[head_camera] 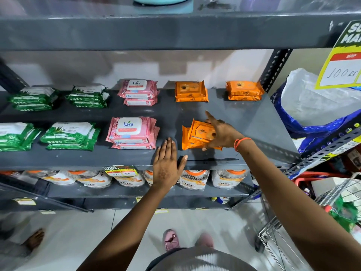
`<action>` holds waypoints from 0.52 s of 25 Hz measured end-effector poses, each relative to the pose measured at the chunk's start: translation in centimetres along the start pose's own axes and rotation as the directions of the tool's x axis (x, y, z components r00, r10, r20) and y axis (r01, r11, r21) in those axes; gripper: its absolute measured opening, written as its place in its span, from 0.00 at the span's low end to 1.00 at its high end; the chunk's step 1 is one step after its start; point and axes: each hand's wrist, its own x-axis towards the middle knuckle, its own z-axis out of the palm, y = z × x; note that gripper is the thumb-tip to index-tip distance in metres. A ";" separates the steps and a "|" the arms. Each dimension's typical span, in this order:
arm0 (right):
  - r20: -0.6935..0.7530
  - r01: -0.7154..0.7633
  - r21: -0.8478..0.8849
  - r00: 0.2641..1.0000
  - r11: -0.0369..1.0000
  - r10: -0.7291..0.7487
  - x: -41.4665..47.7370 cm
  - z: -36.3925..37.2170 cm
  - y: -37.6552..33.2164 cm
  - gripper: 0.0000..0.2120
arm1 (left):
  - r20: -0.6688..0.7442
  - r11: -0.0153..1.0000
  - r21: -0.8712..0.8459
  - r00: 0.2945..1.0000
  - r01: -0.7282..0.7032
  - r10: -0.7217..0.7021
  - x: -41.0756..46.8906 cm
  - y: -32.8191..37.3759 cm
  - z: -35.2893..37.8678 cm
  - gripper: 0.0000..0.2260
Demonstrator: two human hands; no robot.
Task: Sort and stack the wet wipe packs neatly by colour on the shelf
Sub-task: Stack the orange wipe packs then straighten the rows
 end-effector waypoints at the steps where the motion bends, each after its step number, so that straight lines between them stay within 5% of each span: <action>1: 0.008 -0.019 -0.010 1.000 1.000 0.019 -0.1 -0.2 0.3 0.62 | -0.006 1.000 0.004 1.000 0.004 -0.004 0.0 0.0 0.0 0.31; 8: 0.009 -0.027 -0.057 1.000 0.998 0.027 -0.2 -0.6 -0.3 0.55 | -0.012 1.000 0.022 1.000 0.004 -0.004 0.0 0.1 0.0 0.31; 13: -0.296 -0.185 -0.101 0.944 0.978 0.148 -0.8 0.4 -2.7 0.36 | -0.014 1.000 0.025 1.000 0.006 -0.006 -0.1 0.2 -0.1 0.30</action>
